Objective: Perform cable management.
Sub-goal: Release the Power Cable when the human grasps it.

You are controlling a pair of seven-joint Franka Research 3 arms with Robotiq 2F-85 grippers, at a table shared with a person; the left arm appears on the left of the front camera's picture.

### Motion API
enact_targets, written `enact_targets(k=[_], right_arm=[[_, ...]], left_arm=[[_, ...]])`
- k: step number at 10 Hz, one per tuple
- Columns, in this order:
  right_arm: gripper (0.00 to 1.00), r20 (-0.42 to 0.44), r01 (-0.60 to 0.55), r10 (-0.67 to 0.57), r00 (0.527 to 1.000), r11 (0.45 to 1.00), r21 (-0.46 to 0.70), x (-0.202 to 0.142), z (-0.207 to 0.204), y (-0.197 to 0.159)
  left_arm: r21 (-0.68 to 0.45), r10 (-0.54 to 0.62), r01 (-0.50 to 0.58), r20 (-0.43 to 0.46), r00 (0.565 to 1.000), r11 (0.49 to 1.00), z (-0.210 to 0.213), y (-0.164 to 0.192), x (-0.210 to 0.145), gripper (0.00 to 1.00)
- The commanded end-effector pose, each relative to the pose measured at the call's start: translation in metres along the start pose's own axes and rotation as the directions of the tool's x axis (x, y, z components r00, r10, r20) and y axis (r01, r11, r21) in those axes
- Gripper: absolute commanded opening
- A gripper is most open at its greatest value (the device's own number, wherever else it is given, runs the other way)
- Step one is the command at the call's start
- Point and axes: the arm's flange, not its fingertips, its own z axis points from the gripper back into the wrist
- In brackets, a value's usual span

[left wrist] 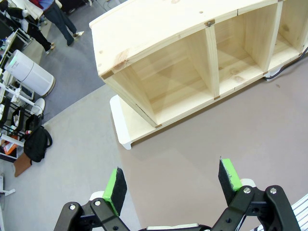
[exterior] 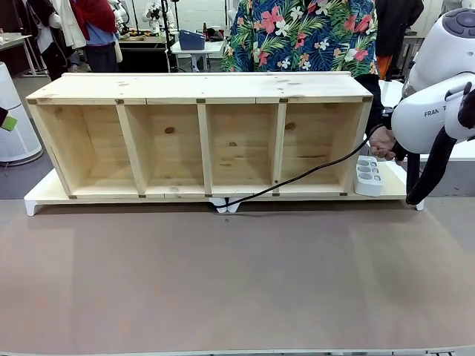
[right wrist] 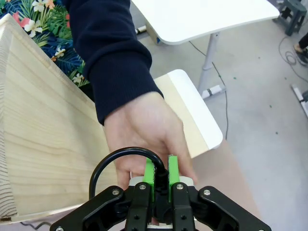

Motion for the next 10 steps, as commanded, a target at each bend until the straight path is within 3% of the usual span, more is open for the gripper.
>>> enact_targets(k=[1, 5, 6, 7, 8, 9, 10], right_arm=[[0.14, 0.011, -0.007, 0.007, 1.0, 1.0, -0.004, 0.001, 0.0, 0.001], [0.14, 0.011, -0.007, 0.007, 1.0, 1.0, -0.004, 0.001, 0.0, 0.001], [0.31, -0.002, 0.0, 0.0, 1.0, 1.0, -0.001, 0.0, 0.0, 0.0], [0.34, 0.0, 0.011, -0.011, 1.0, 1.0, 0.0, 0.003, 0.003, 0.0], [0.51, 0.001, 0.019, -0.019, 1.0, 1.0, 0.004, 0.006, 0.006, -0.002], [0.54, 0.002, 0.024, -0.024, 1.0, 1.0, 0.006, 0.008, 0.008, -0.003], [0.71, 0.005, 0.031, -0.032, 0.999, 0.999, 0.007, 0.01, 0.01, -0.005]], left_arm=[[0.012, -0.001, 0.001, 0.007, 1.0, 1.0, -0.001, 0.0, 0.002, 1.0], [0.012, -0.001, 0.001, 0.007, 1.0, 1.0, -0.001, 0.0, 0.002, 1.0], [0.012, -0.001, 0.001, 0.007, 1.0, 1.0, -0.001, 0.0, 0.002, 1.0], [0.012, -0.001, 0.001, 0.007, 1.0, 1.0, -0.001, 0.0, 0.002, 1.0], [0.012, -0.001, 0.001, 0.007, 1.0, 1.0, -0.001, 0.0, 0.002, 1.0], [0.012, -0.001, 0.001, 0.007, 1.0, 1.0, -0.001, 0.0, 0.002, 1.0], [0.012, -0.001, 0.001, 0.007, 1.0, 1.0, -0.001, 0.0, 0.002, 1.0]])
